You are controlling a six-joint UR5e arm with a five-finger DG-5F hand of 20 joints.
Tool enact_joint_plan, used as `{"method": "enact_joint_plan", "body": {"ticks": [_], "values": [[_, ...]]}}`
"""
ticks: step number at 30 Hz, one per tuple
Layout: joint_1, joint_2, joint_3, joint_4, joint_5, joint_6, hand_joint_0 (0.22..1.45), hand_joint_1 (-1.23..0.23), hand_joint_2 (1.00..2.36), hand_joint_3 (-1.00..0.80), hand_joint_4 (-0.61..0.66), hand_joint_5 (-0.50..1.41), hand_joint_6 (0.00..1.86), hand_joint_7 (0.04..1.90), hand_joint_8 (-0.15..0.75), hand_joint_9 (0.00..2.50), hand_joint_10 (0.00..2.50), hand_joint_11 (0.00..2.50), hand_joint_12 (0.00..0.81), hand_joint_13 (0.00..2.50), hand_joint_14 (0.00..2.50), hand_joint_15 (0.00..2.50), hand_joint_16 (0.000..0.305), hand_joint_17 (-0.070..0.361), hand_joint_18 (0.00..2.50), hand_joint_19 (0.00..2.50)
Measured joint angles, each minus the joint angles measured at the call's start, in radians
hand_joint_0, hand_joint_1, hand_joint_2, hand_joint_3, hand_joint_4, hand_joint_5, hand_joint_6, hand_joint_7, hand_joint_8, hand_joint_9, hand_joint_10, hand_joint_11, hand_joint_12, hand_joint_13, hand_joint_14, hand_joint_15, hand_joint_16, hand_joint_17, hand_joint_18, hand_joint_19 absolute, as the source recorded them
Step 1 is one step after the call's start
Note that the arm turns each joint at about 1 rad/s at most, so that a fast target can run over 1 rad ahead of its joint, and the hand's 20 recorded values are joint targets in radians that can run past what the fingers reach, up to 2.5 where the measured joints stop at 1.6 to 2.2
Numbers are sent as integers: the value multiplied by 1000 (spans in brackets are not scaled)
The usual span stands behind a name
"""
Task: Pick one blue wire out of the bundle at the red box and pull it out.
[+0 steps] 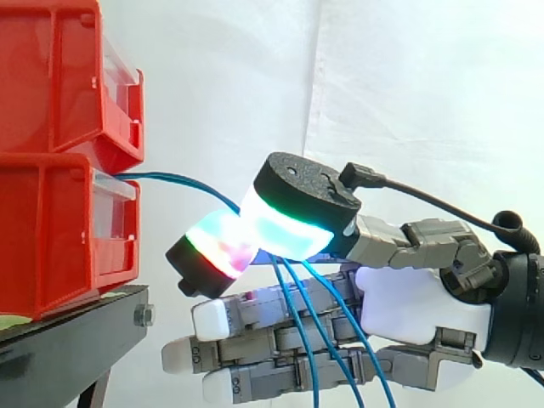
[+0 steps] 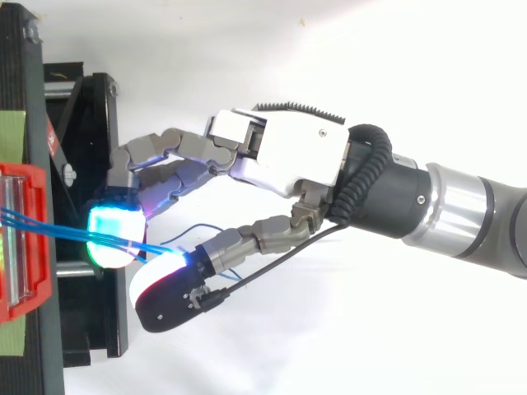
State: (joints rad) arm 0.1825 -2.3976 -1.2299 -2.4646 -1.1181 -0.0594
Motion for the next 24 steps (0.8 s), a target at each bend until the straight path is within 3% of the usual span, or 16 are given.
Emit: {"method": "enact_joint_plan", "body": {"ticks": [11, 24], "values": [[0, 0, 0, -2, 0, 1, 548, -605, 1000, -491, 303, -83, 688, 1303, 269, 1014, 18, 534, 365, 502, 12, 268, 56, 127, 380, 367], [0, 0, 0, -2, 1, 1, 590, -783, 1013, -198, 205, -117, 863, 1207, 303, 1162, 24, 807, 393, 645, 16, 367, 61, 137, 505, 351]]}}
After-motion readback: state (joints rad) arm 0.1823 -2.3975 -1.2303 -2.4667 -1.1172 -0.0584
